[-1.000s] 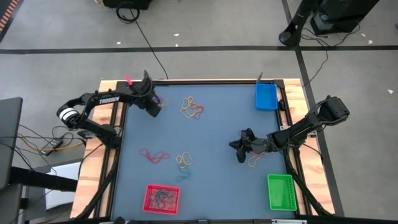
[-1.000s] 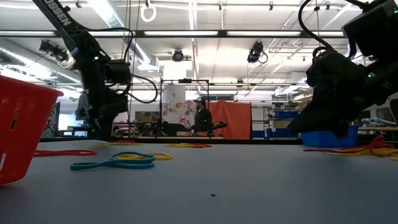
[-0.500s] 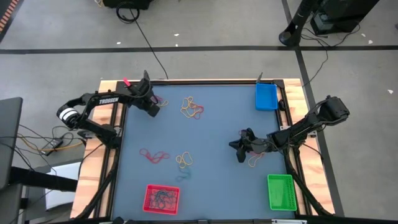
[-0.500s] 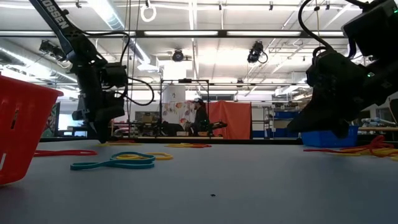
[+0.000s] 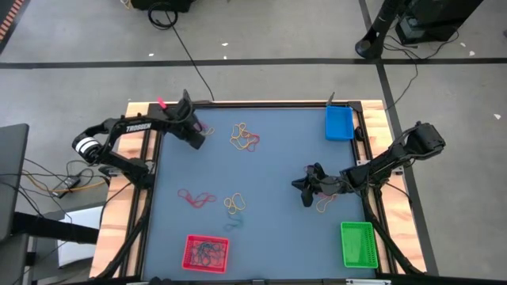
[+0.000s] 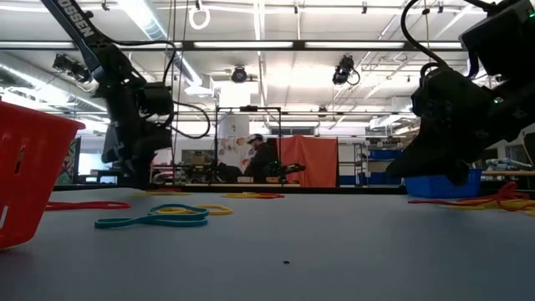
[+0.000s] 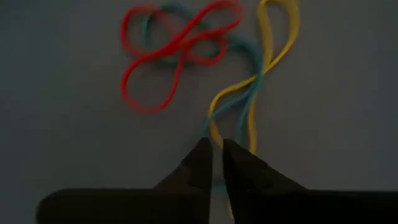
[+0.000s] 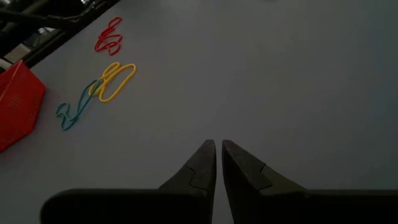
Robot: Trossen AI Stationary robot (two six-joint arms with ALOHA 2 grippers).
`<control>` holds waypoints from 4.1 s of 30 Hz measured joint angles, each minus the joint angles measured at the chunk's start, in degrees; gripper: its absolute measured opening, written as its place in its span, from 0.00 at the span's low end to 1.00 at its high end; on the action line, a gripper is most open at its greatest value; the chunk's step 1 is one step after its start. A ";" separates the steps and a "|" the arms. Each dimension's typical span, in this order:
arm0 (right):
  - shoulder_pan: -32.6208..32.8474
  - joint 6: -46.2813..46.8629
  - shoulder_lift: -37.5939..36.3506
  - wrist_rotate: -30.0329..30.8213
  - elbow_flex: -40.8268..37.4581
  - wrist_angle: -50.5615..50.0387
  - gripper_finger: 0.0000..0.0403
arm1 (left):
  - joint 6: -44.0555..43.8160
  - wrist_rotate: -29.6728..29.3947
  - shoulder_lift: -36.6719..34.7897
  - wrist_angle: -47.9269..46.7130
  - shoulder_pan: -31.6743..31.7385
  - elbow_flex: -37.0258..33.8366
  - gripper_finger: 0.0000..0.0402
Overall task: Sort rubber bands into baskets
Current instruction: Put the blue rubber band into the red bin
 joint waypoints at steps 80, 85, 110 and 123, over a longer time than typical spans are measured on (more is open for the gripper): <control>1.46 0.72 -0.02 -0.82 -0.02 0.23 0.10 | -13.72 -6.31 -23.54 -22.40 -23.99 6.72 0.00; 1.62 3.38 -0.02 -0.79 -0.02 0.31 0.10 | -19.51 -6.33 -27.56 -21.85 -33.90 6.72 0.00; 1.81 5.47 -0.02 1.82 -0.02 0.36 0.10 | -33.45 -12.52 -28.55 3.89 -81.16 6.74 0.00; 1.79 4.09 -0.02 2.19 -0.01 -0.03 0.10 | -32.14 -13.44 -16.88 14.73 -94.58 6.78 0.00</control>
